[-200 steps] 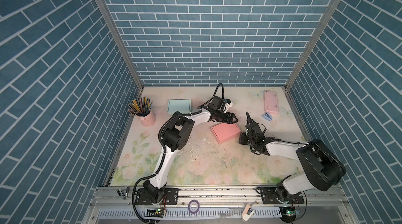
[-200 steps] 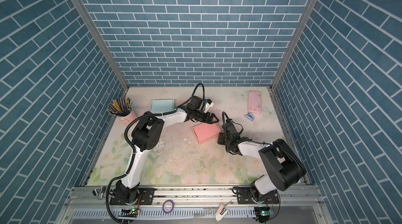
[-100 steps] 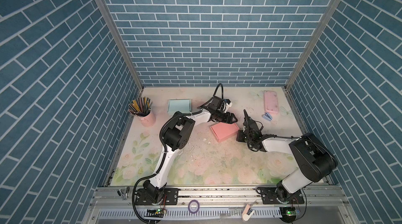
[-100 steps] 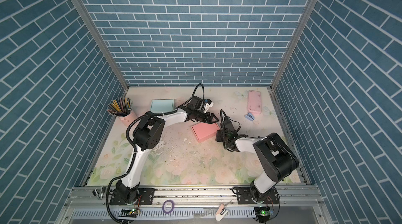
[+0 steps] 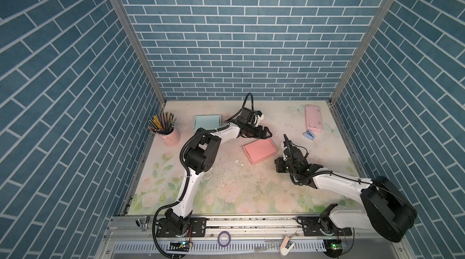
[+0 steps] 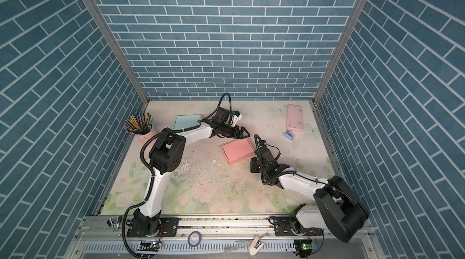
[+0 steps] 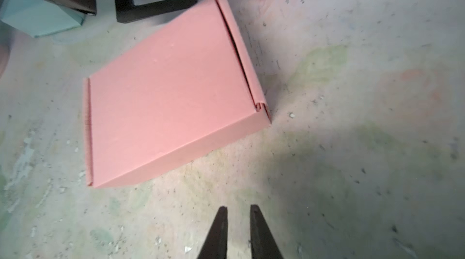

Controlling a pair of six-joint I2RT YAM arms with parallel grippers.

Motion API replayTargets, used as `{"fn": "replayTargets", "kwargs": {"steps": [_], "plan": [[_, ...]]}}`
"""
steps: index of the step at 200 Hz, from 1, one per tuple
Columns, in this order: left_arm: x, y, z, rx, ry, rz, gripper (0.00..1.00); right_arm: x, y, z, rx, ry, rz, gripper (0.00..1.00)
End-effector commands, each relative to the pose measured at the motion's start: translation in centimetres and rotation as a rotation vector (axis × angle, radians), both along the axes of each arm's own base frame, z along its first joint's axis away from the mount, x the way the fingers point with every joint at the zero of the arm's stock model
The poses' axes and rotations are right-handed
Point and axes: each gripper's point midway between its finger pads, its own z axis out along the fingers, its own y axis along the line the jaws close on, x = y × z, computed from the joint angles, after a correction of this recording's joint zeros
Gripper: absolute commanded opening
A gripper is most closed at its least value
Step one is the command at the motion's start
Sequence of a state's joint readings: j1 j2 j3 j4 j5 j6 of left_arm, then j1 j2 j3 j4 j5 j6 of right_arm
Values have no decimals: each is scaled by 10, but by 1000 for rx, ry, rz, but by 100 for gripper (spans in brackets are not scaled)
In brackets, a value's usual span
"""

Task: Fold the paper box

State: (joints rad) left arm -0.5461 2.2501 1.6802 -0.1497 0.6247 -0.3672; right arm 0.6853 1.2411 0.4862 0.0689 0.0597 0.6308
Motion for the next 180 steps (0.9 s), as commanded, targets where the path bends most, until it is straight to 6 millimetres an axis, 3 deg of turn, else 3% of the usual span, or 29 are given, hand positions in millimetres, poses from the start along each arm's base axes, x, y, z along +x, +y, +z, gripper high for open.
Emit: {"fn": "replayTargets", "kwargs": {"steps": [1,13,29,57,90,109,137,180], "plan": [[16,30,67,-16,-114,67,92,-7,-12,19,-36,-6,-7,29],[9,41,92,8,-167,85,91,-4,-11,31,-37,-35,27,33],[-10,59,107,58,-193,113,91,5,-11,41,20,-31,52,42],[-52,97,94,92,-149,225,89,22,-5,53,37,4,106,51],[-125,103,78,99,-149,231,89,48,6,56,93,58,145,64],[-154,99,71,38,-130,239,88,61,9,53,130,91,157,72],[-165,98,58,-29,-91,263,85,77,9,38,133,139,170,73],[-158,86,35,-21,-47,250,78,90,11,22,138,169,202,70]]}}
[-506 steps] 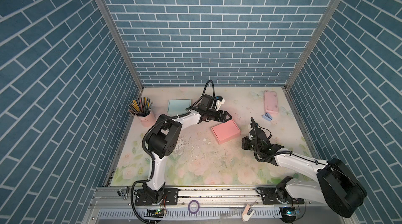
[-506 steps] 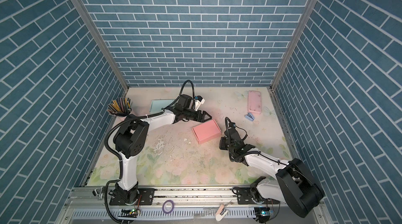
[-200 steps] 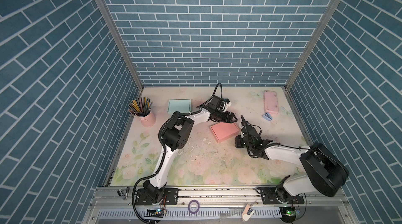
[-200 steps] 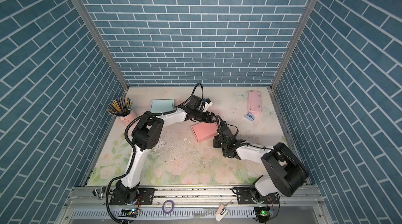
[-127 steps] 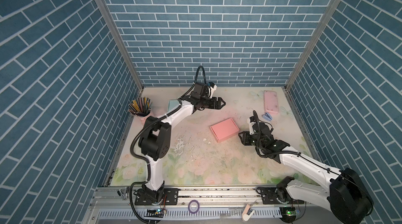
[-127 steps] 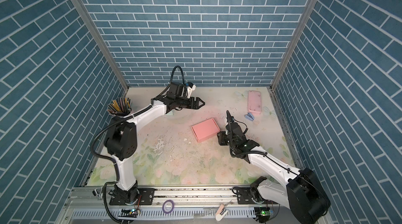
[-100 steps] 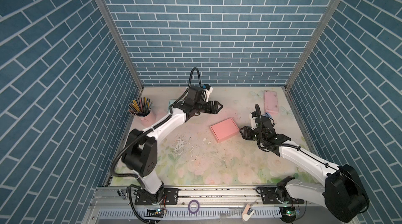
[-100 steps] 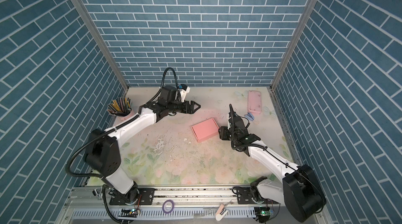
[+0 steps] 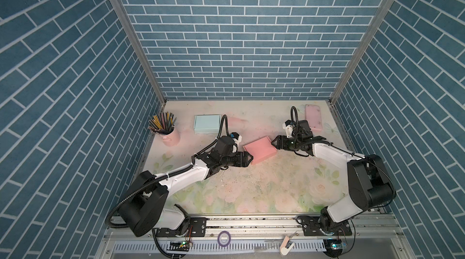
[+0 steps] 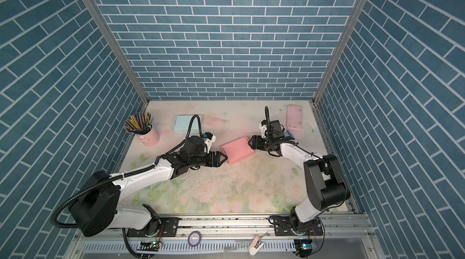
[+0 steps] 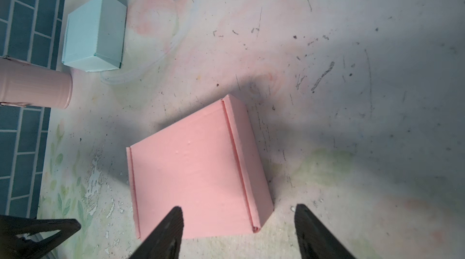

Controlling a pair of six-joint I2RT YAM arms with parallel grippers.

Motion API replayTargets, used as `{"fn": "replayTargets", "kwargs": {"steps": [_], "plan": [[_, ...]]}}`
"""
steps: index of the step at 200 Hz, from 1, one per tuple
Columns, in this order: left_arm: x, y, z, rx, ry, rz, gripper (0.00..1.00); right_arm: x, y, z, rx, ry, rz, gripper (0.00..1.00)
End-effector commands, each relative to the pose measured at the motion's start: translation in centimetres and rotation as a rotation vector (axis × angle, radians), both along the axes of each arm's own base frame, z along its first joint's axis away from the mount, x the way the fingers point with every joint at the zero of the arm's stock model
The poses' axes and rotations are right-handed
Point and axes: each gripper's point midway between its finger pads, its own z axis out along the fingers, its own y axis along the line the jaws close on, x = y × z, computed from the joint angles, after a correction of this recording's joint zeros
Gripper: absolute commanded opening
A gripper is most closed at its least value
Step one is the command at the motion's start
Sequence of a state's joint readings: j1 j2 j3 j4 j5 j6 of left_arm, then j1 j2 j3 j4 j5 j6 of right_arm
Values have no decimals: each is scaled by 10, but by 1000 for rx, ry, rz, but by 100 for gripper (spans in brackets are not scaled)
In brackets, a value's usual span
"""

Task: Fold the paper box

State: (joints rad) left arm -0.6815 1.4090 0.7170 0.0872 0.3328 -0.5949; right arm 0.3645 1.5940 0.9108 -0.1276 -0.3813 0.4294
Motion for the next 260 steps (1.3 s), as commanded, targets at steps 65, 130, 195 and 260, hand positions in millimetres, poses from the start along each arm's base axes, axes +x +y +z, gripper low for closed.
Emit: {"fn": "replayTargets", "kwargs": {"steps": [65,130,195,260], "plan": [[28,-15,-16,-24,22,73,76,2,20,-17,52,40,121,61],[39,-35,-30,-55,55,48,75,-2,25,-19,80,48,124,51],[46,-34,-37,-46,52,54,73,-25,44,-19,39,30,156,46],[49,-22,-39,-14,42,62,72,-35,62,-18,34,15,167,45]]}}
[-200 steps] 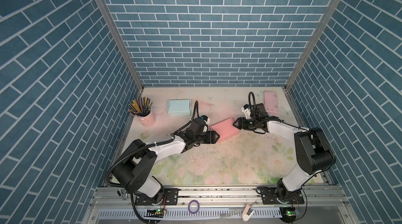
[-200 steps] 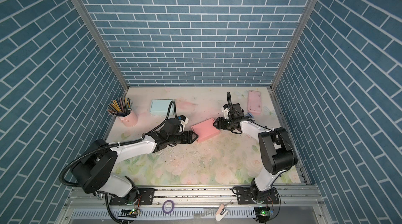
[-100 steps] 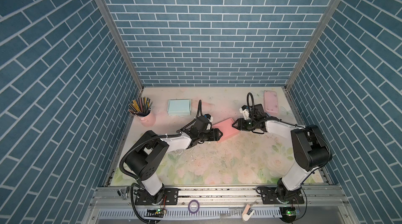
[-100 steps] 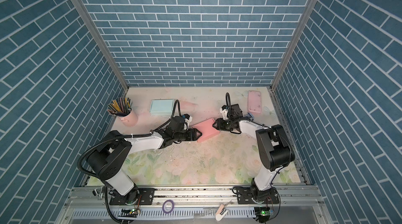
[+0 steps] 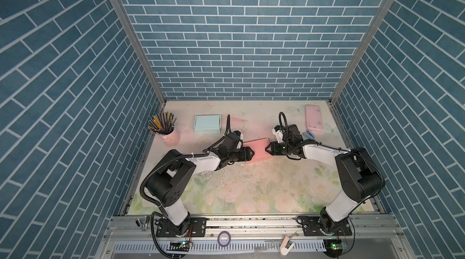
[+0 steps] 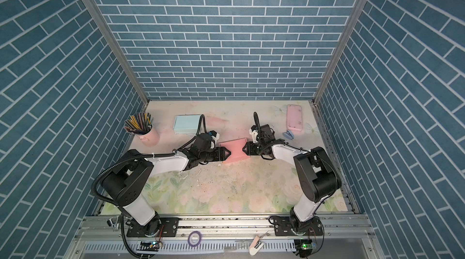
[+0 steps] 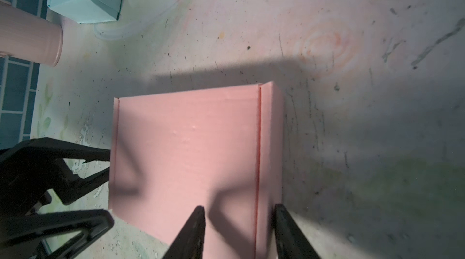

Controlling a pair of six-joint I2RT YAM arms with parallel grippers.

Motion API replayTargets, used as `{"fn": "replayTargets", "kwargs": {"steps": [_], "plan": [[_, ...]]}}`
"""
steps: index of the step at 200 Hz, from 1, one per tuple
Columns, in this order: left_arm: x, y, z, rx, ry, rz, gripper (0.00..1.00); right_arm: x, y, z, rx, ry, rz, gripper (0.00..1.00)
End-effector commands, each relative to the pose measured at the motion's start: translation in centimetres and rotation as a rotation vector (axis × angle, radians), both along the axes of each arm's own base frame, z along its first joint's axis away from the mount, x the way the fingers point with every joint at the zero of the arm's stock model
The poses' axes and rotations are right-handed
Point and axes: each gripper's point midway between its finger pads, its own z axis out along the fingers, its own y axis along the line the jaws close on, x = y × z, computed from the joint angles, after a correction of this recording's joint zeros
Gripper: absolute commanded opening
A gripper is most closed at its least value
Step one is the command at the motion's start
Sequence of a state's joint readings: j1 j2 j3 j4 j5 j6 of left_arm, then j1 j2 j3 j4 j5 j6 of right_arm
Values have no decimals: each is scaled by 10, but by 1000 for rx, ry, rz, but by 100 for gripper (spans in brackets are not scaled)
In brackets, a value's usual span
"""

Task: Fold the paper box

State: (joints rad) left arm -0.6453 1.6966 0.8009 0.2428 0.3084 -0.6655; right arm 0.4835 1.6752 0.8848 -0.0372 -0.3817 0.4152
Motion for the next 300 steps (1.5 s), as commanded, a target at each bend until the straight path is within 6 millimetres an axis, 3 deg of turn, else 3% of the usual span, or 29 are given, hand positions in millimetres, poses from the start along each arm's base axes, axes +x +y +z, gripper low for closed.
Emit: {"fn": "replayTargets", "kwargs": {"steps": [1,102,158,214,300], "plan": [[3,-10,12,-27,-34,-35,72,-13,20,10,44,9,36,45],[12,6,4,8,-37,-22,72,-23,50,17,42,-22,73,44],[23,13,13,24,-52,-19,72,-8,63,23,44,-39,85,44],[58,11,27,30,-84,-10,72,24,80,30,12,-75,100,43],[138,17,36,48,-146,17,72,84,86,29,24,-89,65,43]]}}
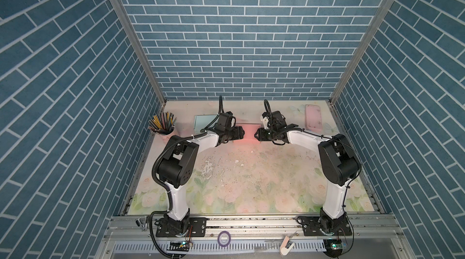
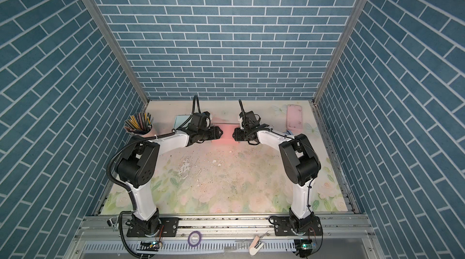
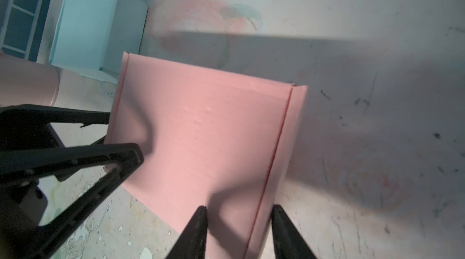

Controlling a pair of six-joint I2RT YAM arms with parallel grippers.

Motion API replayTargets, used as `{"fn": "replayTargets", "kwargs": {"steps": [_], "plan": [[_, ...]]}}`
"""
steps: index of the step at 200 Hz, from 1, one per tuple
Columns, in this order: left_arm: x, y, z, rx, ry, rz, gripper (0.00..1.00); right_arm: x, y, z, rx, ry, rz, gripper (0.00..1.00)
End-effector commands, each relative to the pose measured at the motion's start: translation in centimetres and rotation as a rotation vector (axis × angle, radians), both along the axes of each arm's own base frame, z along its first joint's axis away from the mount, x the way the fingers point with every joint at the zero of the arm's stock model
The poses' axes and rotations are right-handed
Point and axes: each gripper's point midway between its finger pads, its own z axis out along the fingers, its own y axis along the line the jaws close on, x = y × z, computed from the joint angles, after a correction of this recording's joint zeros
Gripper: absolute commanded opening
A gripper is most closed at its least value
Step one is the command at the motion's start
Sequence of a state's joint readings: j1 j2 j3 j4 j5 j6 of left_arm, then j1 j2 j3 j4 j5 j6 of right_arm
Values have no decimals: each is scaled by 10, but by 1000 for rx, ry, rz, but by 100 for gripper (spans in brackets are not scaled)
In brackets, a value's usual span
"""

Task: Fold the paper box

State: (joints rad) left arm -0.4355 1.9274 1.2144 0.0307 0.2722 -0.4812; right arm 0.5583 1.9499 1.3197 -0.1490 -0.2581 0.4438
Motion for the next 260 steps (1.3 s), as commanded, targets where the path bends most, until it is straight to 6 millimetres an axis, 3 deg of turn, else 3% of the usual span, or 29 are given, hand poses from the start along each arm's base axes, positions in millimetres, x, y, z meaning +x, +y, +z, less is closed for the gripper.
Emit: {"fn": "replayTargets", "kwargs": {"steps": [1,34,96,98,106,187,260], "plan": [[9,-26,17,-69,-50,-102,72,8,25,9,71,-15,90,43],[31,-25,12,-87,-59,-73,72,32,30,8,68,-23,89,43],[53,-23,11,-62,-74,-70,72,63,36,12,79,-41,76,43],[54,-23,10,-61,-74,-70,72,64,35,0,70,-22,75,43],[57,-22,11,-63,-74,-71,72,66,37,-3,68,-17,73,42],[73,-18,-4,-60,-46,-72,72,76,47,-14,90,5,82,42],[68,-15,-9,-58,-35,-64,72,76,53,-14,93,3,90,42]]}}
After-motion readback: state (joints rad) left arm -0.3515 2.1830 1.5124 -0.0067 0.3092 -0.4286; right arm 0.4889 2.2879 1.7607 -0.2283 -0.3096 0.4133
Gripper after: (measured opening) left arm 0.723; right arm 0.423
